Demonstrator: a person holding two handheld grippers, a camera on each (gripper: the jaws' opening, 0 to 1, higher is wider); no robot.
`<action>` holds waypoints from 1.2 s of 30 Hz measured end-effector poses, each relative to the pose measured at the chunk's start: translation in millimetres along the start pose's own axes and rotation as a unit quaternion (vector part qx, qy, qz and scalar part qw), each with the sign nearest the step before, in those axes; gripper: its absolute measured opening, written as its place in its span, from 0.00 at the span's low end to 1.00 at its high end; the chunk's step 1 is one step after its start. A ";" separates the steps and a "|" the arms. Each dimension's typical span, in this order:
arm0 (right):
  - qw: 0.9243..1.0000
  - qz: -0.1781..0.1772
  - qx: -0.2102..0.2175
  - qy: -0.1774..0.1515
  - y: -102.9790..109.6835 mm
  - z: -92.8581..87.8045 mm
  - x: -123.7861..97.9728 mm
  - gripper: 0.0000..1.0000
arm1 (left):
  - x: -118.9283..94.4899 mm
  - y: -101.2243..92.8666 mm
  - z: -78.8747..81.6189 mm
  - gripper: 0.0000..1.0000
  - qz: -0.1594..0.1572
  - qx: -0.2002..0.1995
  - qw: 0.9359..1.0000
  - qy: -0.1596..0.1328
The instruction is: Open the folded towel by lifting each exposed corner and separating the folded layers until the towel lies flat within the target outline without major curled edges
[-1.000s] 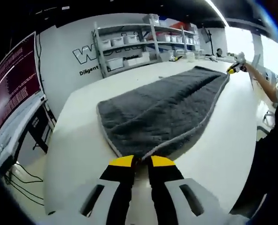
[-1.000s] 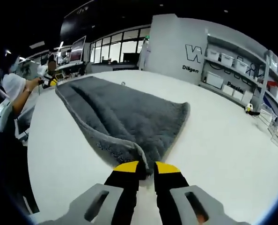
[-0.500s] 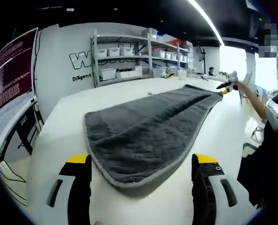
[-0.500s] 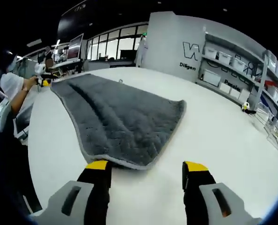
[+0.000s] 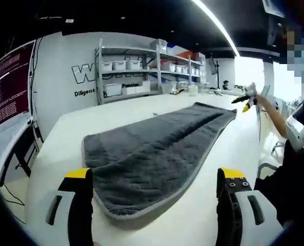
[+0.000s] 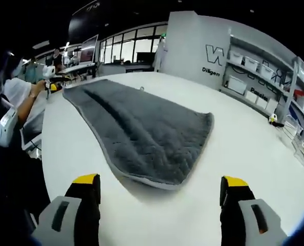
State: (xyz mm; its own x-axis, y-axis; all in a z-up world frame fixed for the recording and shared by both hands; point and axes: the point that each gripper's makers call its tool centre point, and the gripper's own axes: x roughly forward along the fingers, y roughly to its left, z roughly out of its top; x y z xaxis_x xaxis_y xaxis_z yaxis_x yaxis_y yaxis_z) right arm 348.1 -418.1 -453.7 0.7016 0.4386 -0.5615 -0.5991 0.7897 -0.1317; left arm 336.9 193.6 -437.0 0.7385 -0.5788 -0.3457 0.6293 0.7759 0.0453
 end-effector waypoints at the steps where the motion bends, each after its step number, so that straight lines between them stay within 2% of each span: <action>1: 1.000 0.003 -0.002 -0.008 4.9 7.2 0.2 0.99 | 0.5 -2.4 0.3 0.99 0.001 0.002 1.000 0.002; 6: 0.999 0.029 -0.009 -0.035 31.5 33.2 8.3 0.97 | 2.0 -17.3 10.2 0.99 0.003 -0.007 1.000 -0.009; 11: 0.996 0.065 -0.032 -0.054 65.0 60.7 23.6 0.85 | 1.8 -35.0 22.5 0.99 -0.006 0.004 1.000 -0.022; 13: 0.992 0.094 -0.055 -0.057 85.7 72.8 32.1 0.81 | 2.0 -43.4 27.6 0.99 -0.013 0.009 0.999 -0.027; 15: 0.991 0.095 -0.065 -0.065 95.5 84.1 39.9 0.79 | 3.1 -50.9 29.7 0.99 -0.017 0.018 0.999 -0.026; 19: 0.981 0.140 -0.106 -0.078 131.5 106.5 54.7 0.68 | 4.6 -59.8 28.0 0.99 -0.026 0.033 0.999 -0.016; 26: 0.964 0.204 -0.152 -0.082 180.3 133.1 75.4 0.61 | 4.2 -67.9 20.4 0.99 -0.033 0.026 0.999 -0.007; 27: 0.963 0.207 -0.154 -0.080 182.6 133.6 76.6 0.61 | 3.8 -68.2 20.2 0.99 -0.032 0.025 0.999 -0.007; 31: 0.950 0.240 -0.184 -0.070 210.8 140.4 93.5 0.58 | 1.8 -72.4 20.2 0.99 -0.037 0.019 0.999 -0.011; 36: 0.940 0.272 -0.195 -0.061 234.2 143.0 111.1 0.56 | 3.1 -75.2 15.4 0.99 -0.043 0.012 0.999 -0.008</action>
State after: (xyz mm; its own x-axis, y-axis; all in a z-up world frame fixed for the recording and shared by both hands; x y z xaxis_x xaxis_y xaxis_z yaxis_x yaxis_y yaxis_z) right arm 340.9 -123.1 -430.0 0.2753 0.7972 -0.5372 -0.9614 0.2274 -0.1551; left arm 295.6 129.6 -427.0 0.6853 -0.6466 -0.3350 0.6958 0.7172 0.0391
